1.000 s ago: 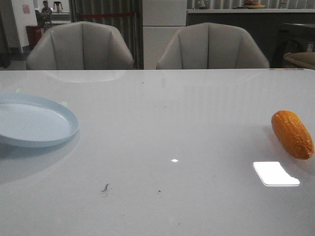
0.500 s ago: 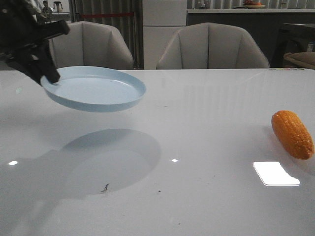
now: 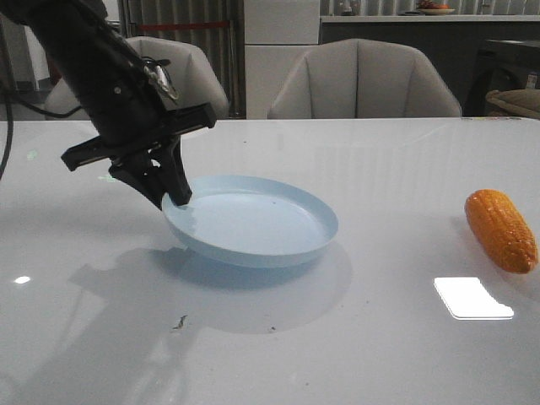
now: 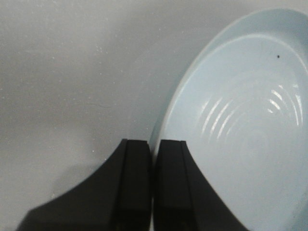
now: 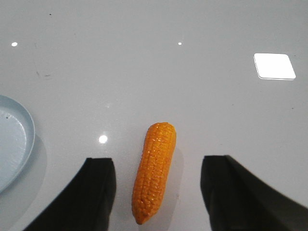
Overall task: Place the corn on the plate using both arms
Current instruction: 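Lift and carry the plate toward the table center with the left gripper, then lower the plate, open the left gripper and withdraw it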
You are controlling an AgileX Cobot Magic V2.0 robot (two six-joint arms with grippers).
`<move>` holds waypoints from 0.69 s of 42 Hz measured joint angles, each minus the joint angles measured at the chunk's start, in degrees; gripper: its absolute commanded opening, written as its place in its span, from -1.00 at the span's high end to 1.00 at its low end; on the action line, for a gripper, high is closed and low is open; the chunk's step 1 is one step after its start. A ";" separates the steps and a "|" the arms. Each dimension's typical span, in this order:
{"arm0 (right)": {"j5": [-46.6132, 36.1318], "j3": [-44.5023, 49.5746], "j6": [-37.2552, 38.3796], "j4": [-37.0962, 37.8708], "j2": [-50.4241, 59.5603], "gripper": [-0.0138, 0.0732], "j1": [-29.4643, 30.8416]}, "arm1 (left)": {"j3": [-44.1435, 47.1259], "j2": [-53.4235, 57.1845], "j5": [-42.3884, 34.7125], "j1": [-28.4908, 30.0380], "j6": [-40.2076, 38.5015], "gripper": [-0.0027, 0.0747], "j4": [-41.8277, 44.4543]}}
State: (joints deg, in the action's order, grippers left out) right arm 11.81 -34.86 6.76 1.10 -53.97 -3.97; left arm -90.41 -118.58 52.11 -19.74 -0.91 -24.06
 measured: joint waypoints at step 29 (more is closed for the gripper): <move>0.22 0.00 0.00 0.00 0.00 -0.47 0.00 | -12.08 -3.57 10.02 1.23 0.44 -0.01 4.76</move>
State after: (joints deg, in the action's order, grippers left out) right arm 12.03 -34.86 6.76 1.10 -53.97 -3.97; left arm -102.48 -122.15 62.13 -18.50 -0.46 -19.30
